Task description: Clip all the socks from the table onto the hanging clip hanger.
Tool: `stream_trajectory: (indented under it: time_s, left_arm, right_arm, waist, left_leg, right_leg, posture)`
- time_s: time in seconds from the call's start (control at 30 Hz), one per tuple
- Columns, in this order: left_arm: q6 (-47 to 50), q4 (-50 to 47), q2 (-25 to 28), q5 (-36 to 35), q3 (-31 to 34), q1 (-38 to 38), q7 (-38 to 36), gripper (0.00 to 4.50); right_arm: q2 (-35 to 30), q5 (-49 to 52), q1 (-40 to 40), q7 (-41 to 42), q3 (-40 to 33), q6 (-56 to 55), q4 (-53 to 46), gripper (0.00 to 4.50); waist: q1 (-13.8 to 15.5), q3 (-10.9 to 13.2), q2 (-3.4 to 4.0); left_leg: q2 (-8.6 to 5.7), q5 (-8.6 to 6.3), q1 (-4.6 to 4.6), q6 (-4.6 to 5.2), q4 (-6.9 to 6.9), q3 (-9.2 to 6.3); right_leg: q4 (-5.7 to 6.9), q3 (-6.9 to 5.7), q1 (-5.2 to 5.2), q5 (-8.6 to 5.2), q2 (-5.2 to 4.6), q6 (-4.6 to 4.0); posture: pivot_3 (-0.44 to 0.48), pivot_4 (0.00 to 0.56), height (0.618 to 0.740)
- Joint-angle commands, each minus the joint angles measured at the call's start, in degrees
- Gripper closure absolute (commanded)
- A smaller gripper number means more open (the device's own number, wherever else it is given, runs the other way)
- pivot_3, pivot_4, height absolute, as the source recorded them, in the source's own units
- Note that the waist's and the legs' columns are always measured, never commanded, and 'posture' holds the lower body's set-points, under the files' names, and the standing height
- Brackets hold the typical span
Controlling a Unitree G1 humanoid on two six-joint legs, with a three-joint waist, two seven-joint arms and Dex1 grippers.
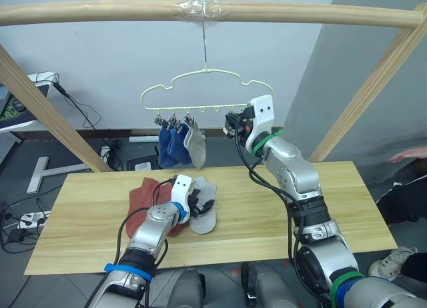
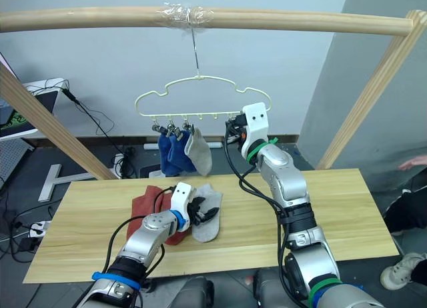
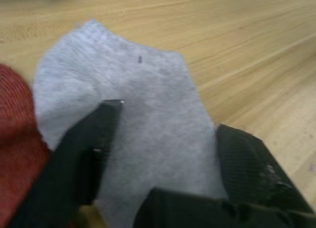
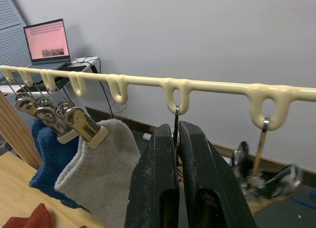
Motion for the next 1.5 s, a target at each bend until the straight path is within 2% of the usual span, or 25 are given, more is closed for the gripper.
stream_trajectory:
  time_s: [0.03,0.3,0.6,0.7,0.8,1.1,1.13,1.23,1.37,1.5]
  left_arm:
    - [-0.35,0.22,-0.10,0.43,-0.80,2.25,-2.08,2.09]
    - [-1.57,-2.04,0.47,2.62,-1.86,4.38,-2.76,4.49]
    - [-5.88,-6.29,1.09,4.71,-2.04,5.56,-1.75,4.49]
    - [-5.31,-9.02,2.47,5.20,-2.38,5.77,-3.27,3.85]
    - [-2.69,-12.17,2.67,3.63,-3.05,6.58,-6.05,3.02]
    - [2.46,-14.43,2.39,5.29,-3.52,5.75,-4.80,0.22]
    - [3.14,-14.28,2.30,5.79,-4.13,5.47,-4.69,0.05]
    - [3.43,-13.20,2.25,7.50,-5.67,4.67,-4.24,0.05]
    - [5.52,-8.90,-0.15,8.61,-4.54,3.03,0.32,0.05]
    - [8.76,-7.71,-0.34,7.75,-5.33,3.11,-2.12,0.05]
  right_arm:
    - [-0.08,0.88,0.20,-0.35,-0.33,0.52,-2.50,4.50]
    - [-0.08,0.69,0.20,-0.39,-0.21,0.58,-2.50,4.50]
    - [-0.17,0.57,-0.05,-0.15,0.00,0.32,-2.22,4.50]
    - [-0.28,0.55,0.13,-0.06,0.03,0.23,-2.34,4.50]
    - [-0.22,0.53,-0.01,-0.13,-0.03,0.15,-2.17,4.50]
    - [-0.34,0.43,-0.02,-0.40,-0.24,0.10,-1.98,4.50]
    - [-0.41,0.40,0.07,-0.47,-0.30,0.17,-2.03,4.50]
    - [-0.54,0.31,0.15,-0.69,-0.39,0.24,-2.03,4.50]
    - [-0.77,0.26,0.21,-0.86,-0.42,0.26,-1.98,4.50]
    - [-0.87,0.30,0.29,-1.01,-0.33,0.35,-1.99,4.50]
  waist:
    - [-0.01,0.00,0.00]
    - [-0.02,-0.02,0.00]
    - [-0.02,-0.02,0.00]
    - [-0.03,-0.02,0.00]
    - [-0.03,-0.02,0.00]
    - [-0.04,-0.02,0.00]
    - [-0.04,-0.02,0.00]
    - [-0.03,-0.02,0.00]
    - [0.00,-0.03,-0.01]
    - [-0.04,-0.04,-0.01]
  left_leg:
    - [0.00,0.00,0.00,0.00,0.00,0.02]
    - [0.01,0.00,0.00,0.00,0.00,-0.04]
    - [0.01,0.00,-0.01,0.00,0.00,-0.03]
    - [0.03,0.00,-0.01,0.00,0.00,-0.05]
    - [0.04,0.00,-0.01,0.00,-0.02,-0.06]
    - [0.03,0.00,-0.04,0.00,0.00,-0.06]
    - [0.03,0.00,-0.04,0.00,0.00,-0.06]
    - [0.02,0.00,-0.04,0.00,-0.01,-0.06]
    - [-0.01,0.00,-0.05,0.00,0.02,-0.03]
    - [0.00,0.00,-0.01,0.00,0.01,-0.01]
  right_leg:
    - [0.00,0.01,0.00,0.01,-0.01,-0.01]
    - [0.01,0.02,0.01,0.00,-0.02,0.01]
    - [0.00,0.03,0.00,0.02,-0.02,-0.03]
    - [0.01,0.04,-0.01,0.01,-0.01,-0.02]
    - [0.01,0.03,-0.02,0.01,-0.01,-0.03]
    - [0.00,0.03,-0.02,0.01,-0.01,-0.01]
    - [0.00,0.03,-0.02,0.01,-0.01,-0.01]
    - [0.00,0.02,-0.02,0.01,-0.01,-0.01]
    - [-0.01,0.01,-0.01,0.01,-0.02,-0.01]
    - [0.02,0.02,-0.01,0.02,-0.01,-0.01]
  posture:
    - [0.036,0.199,0.740]
    - [0.037,0.190,0.740]
    - [0.041,0.187,0.740]
    - [0.044,0.180,0.740]
    - [0.044,0.180,0.740]
    - [0.044,0.180,0.740]
    - [0.044,0.180,0.740]
    - [0.032,0.182,0.740]
    - [0.032,0.182,0.740]
    - [0.027,0.185,0.740]
